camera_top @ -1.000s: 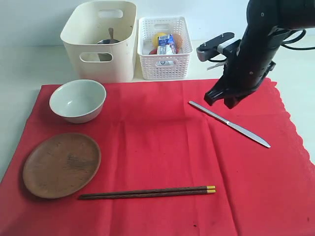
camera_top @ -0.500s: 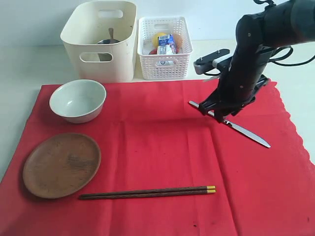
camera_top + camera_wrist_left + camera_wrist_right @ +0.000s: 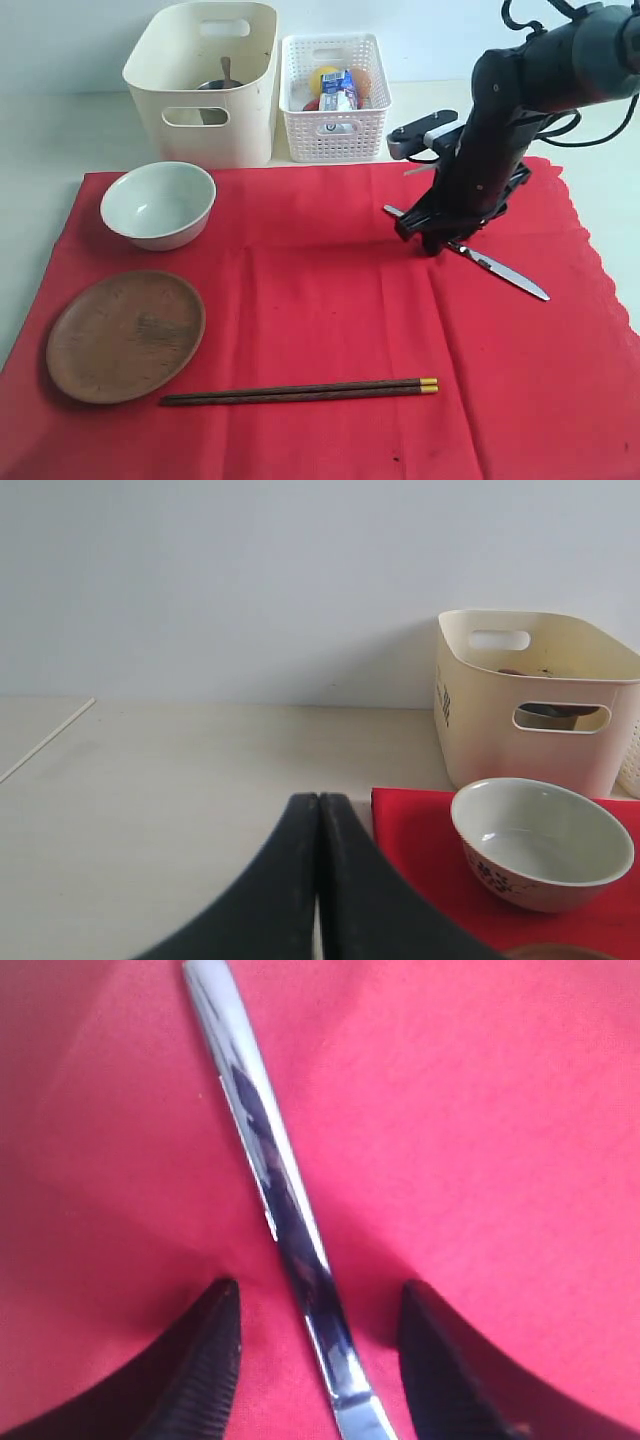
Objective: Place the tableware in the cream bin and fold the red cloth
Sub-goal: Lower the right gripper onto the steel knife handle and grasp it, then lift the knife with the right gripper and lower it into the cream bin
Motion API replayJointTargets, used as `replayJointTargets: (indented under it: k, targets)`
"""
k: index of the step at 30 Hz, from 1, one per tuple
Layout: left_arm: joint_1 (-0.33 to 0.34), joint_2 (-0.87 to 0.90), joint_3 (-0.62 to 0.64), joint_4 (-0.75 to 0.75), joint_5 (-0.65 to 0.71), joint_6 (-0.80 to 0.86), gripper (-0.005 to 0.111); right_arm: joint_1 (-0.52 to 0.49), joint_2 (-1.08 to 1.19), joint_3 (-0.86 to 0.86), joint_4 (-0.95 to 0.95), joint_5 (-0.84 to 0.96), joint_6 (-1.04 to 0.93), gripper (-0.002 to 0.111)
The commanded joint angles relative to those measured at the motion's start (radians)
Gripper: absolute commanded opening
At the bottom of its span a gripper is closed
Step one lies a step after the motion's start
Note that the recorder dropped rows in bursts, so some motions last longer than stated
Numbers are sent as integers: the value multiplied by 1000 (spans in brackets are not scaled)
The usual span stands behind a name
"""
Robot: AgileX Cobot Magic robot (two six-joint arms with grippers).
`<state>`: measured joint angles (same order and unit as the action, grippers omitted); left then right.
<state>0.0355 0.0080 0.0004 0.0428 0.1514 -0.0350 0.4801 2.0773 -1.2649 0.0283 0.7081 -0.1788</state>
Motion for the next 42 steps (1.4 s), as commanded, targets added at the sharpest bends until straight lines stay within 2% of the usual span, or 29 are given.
replayJointTargets:
  k: [1,5,18,23,36,42]
  targets:
    - [3,-3,0,-5,-4,0,0,-5,19,3,7,-1,-41,34]
    - [3,-3,0,-5,-4,0,0,-5,19,3,7,12,-39,0]
    - [3,-3,0,-5,-4,0,0,-5,-105,3,9,75,-39,0]
    - [3,-3,0,-5,-4,0,0,-3,-144,3,103,75,-88,0]
    - [3,-3,0,-5,-4,0,0,-3,-145,3,869,112,-743,0]
    - [3,-3,0,-5,-4,0,0,-3,-145,3,1185,135,-947,0]
